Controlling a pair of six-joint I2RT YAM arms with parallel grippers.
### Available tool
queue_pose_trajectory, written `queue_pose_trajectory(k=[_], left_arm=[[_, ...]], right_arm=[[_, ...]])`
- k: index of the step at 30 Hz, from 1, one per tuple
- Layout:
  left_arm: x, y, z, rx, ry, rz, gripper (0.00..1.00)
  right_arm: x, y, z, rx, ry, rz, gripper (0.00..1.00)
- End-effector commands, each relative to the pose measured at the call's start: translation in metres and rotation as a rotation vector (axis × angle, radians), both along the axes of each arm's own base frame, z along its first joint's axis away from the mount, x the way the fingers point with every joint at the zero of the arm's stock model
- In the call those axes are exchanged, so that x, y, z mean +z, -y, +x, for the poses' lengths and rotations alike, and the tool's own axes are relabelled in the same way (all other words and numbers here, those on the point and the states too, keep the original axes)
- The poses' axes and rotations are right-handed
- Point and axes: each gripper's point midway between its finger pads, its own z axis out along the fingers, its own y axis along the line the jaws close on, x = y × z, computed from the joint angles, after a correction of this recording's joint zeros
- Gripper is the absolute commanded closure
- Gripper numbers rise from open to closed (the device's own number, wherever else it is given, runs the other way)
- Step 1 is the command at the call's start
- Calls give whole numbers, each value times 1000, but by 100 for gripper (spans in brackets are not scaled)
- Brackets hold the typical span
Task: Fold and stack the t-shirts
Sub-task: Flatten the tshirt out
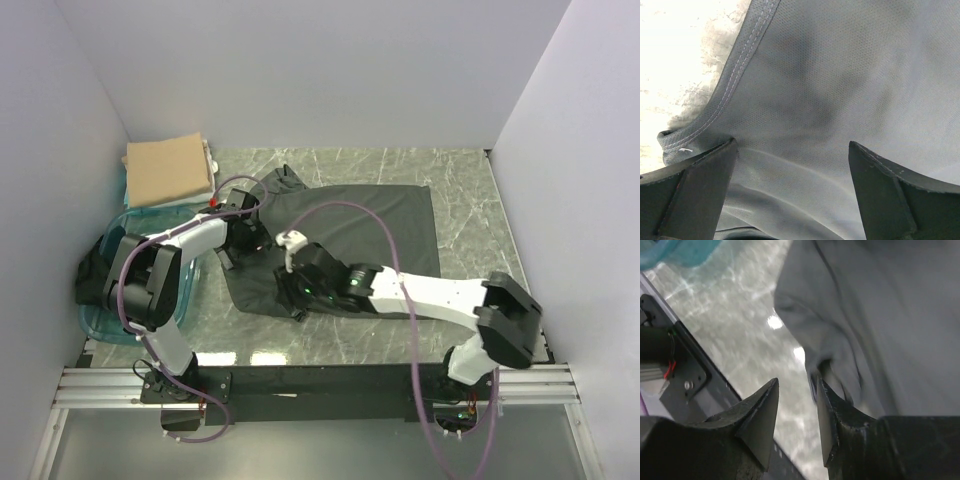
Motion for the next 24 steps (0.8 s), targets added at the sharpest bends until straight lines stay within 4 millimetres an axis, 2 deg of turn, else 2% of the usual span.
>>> queue_pose_trajectory(k=[1, 6, 10, 15, 18, 19, 20, 21, 22, 24], left_arm=[[-3, -4, -13, -24, -32, 19, 1], [-2, -5, -14, -19, -28, 18, 0], [1, -8, -15, -14, -26, 30, 0], [4, -9, -14, -10, -18, 33, 1], [5, -8, -14, -11, -14, 30, 1], [5, -8, -14, -12, -17, 27, 1], [4, -8, -14, -12, -18, 28, 1], [5, -7, -13, -13, -18, 29, 1], [5, -8, -13, -13, -21, 31, 1], [4, -8, -13, -10, -24, 35, 1]], right_arm=[[-3, -22, 6, 112, 40, -33, 56], [-26, -32, 17, 113, 40, -111, 55], [-38, -30, 28, 47, 40, -159, 55], [-43, -27, 29, 10, 32, -171, 63], [-43, -25, 26, 0, 37, -177, 63], [-43, -25, 28, -6, 42, -172, 66], [-43, -25, 29, -10, 42, -171, 73], [-44, -28, 26, 5, 31, -165, 94], [-41, -32, 25, 16, 30, -147, 100], [-38, -39, 18, 62, 23, -118, 100]])
